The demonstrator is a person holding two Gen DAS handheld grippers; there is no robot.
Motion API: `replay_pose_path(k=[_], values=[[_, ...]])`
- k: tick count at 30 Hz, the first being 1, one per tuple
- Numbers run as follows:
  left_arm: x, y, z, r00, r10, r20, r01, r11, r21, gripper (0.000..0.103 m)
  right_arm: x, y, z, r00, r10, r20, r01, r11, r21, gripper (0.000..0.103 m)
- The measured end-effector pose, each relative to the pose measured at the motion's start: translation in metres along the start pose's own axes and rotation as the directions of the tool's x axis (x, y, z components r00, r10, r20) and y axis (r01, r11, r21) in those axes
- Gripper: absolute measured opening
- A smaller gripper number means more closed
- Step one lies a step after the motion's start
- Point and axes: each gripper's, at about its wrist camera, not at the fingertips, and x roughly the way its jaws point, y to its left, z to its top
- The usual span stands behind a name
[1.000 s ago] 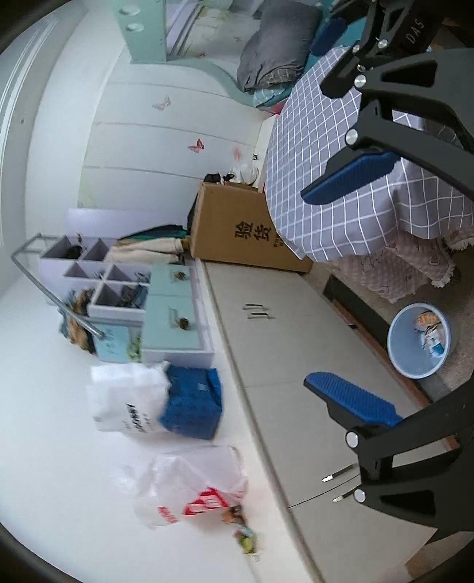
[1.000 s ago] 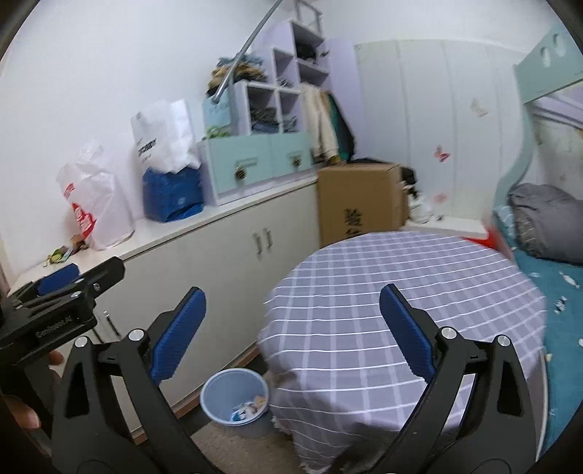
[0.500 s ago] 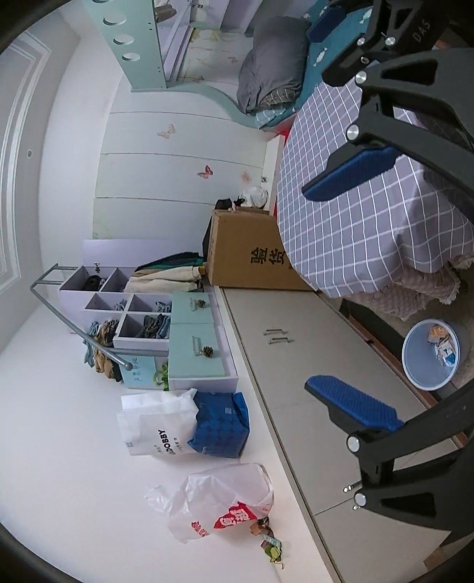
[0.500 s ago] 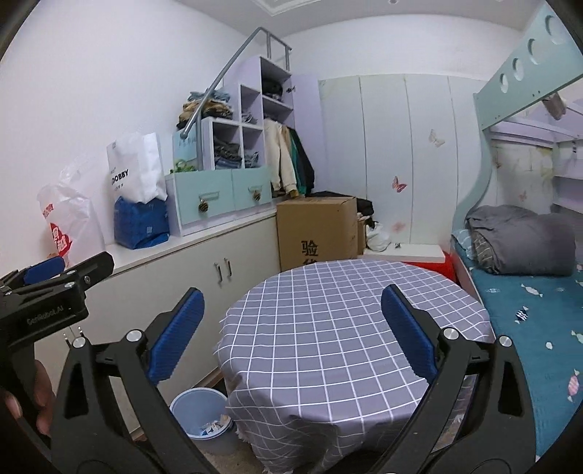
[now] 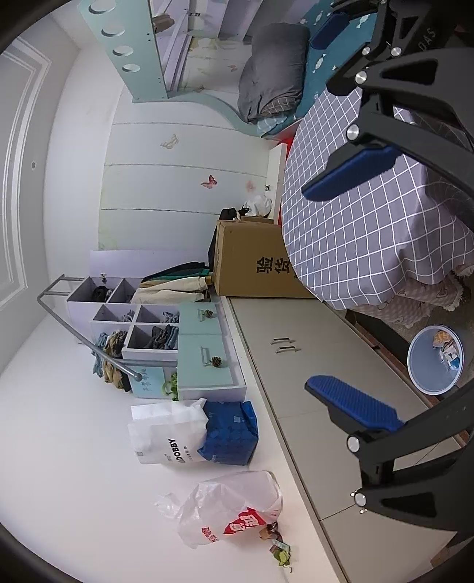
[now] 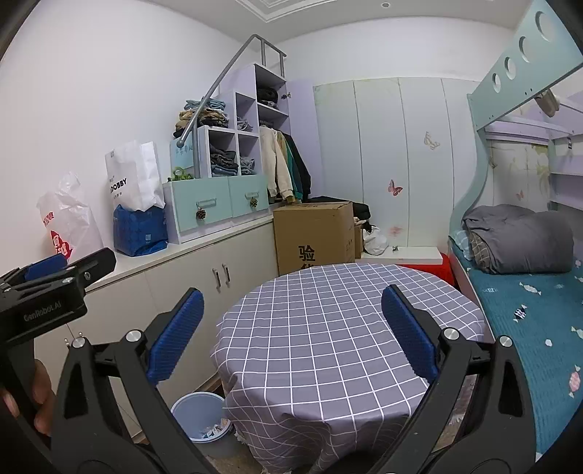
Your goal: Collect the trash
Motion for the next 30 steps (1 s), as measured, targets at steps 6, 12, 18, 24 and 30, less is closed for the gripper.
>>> replay_pose_path(k=[6, 12, 18, 24, 30], values=[[-0.002, -0.007, -0.001, 1.000, -0.005, -0.002, 0.005, 1.000, 0.018, 0.095, -0.001, 0.000, -0.001, 1.000, -0.005, -0.001, 0.005, 1.000, 0.002, 0.096], [-0.004, -0.011, -0.003, 1.000, -0.014, -0.004, 0.014, 1.000, 0.026, 0.095, -0.001, -0.001, -0.001, 1.000, -0.003, -0.009, 0.003, 1.000, 0.009, 0.096], [-0.005, -0.013, -0.004, 1.000, -0.017, -0.005, 0.017, 0.999, 0.035, 0.095, -0.001, 0.000, -0.002, 1.000, 0.000, -0.011, 0.000, 1.000, 0.013, 0.096], [-0.006, -0.013, -0.005, 1.000, -0.016, -0.008, 0.016, 0.999, 0.036, 0.095, -0.001, 0.002, -0.002, 1.000, 0.000, -0.012, 0.000, 1.000, 0.013, 0.096], [-0.005, -0.013, -0.005, 1.000, -0.014, -0.008, 0.014, 0.999, 0.037, 0.095, -0.002, 0.004, -0.003, 1.000, 0.006, -0.017, -0.006, 1.000, 0.016, 0.096]])
